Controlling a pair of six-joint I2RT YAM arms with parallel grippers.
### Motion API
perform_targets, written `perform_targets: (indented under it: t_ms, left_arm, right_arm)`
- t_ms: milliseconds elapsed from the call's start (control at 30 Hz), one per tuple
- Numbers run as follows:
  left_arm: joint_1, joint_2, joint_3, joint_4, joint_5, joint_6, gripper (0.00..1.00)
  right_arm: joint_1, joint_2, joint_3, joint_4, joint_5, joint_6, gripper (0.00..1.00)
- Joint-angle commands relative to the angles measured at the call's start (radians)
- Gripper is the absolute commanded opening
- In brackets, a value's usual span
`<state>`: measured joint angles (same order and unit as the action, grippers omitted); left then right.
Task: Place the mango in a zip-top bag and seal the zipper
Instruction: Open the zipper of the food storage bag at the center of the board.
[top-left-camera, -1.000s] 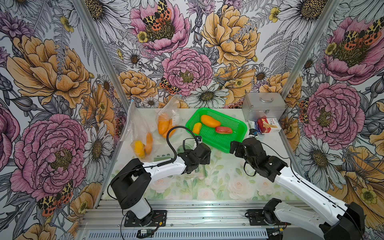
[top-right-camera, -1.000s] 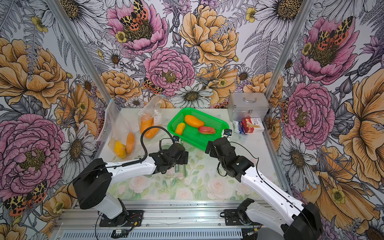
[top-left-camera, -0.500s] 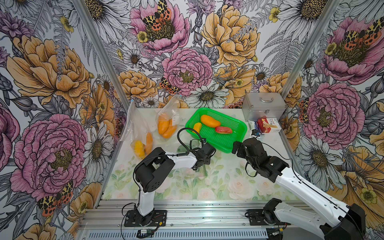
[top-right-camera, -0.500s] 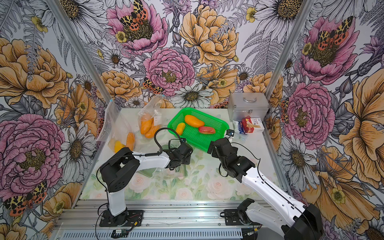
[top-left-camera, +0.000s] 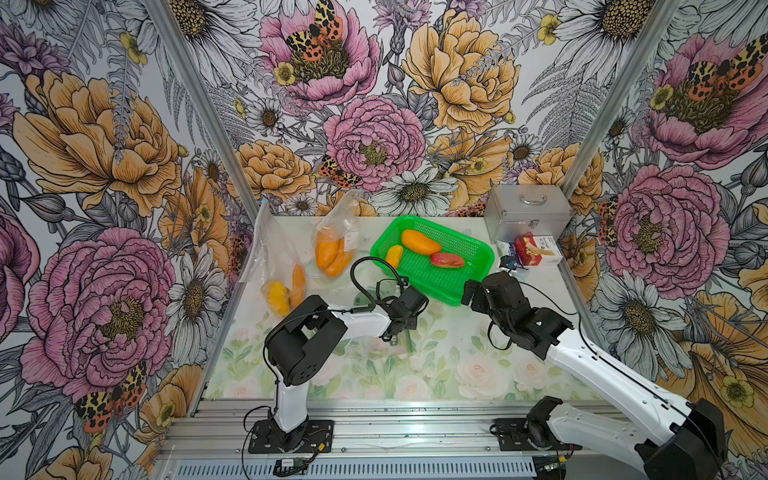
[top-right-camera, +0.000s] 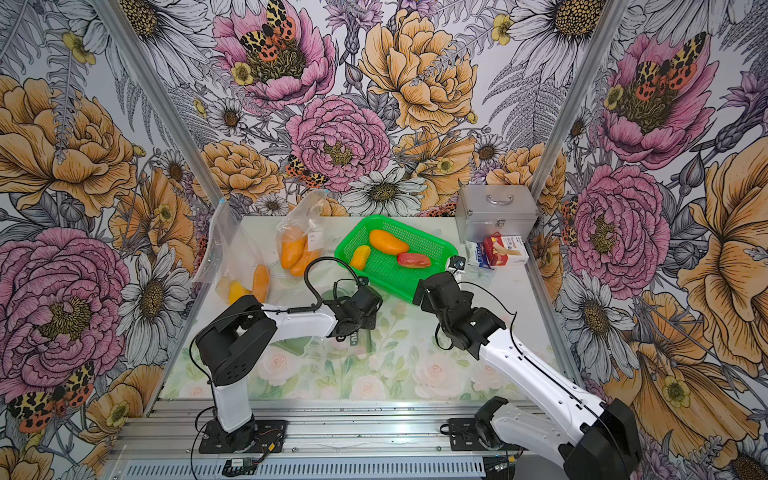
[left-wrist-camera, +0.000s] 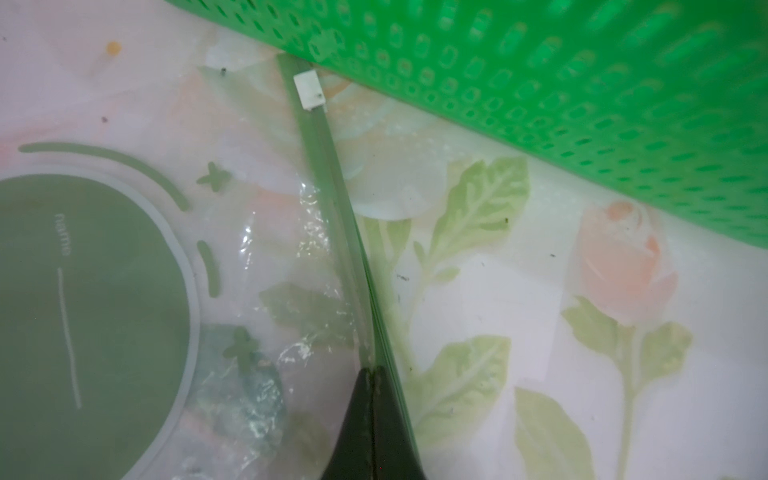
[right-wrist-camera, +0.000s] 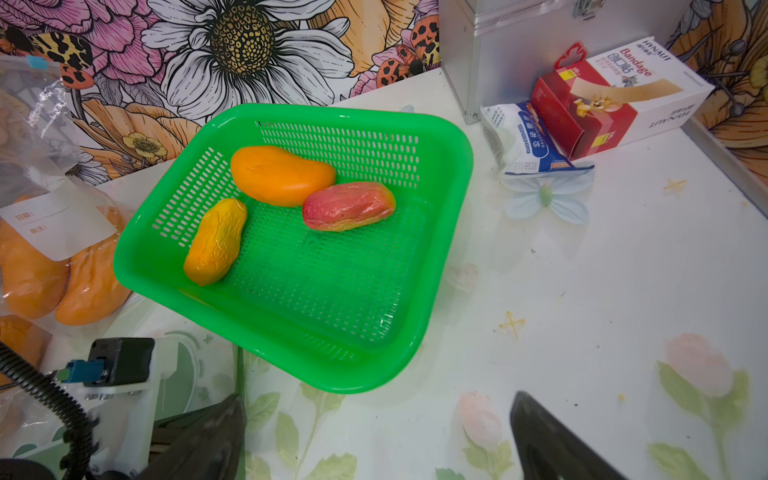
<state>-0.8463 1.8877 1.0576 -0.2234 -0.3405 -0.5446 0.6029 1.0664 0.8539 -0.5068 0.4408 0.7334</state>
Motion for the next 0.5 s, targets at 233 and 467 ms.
perform_targets:
  t_ms: [233, 467]
  left_arm:
    - [0.01, -0.222, -0.122, 0.066, 0.155, 0.0, 0.0]
    - [0.011, -0.408, -0.163, 0.079, 0.195, 0.006, 0.0]
  right_arm:
    - [-0.001, 0.082, 0.013, -0.002, -0.063, 0.046, 0.99]
    - [-0.004, 0.157, -0.031, 0.17, -0.316, 0.097, 0.99]
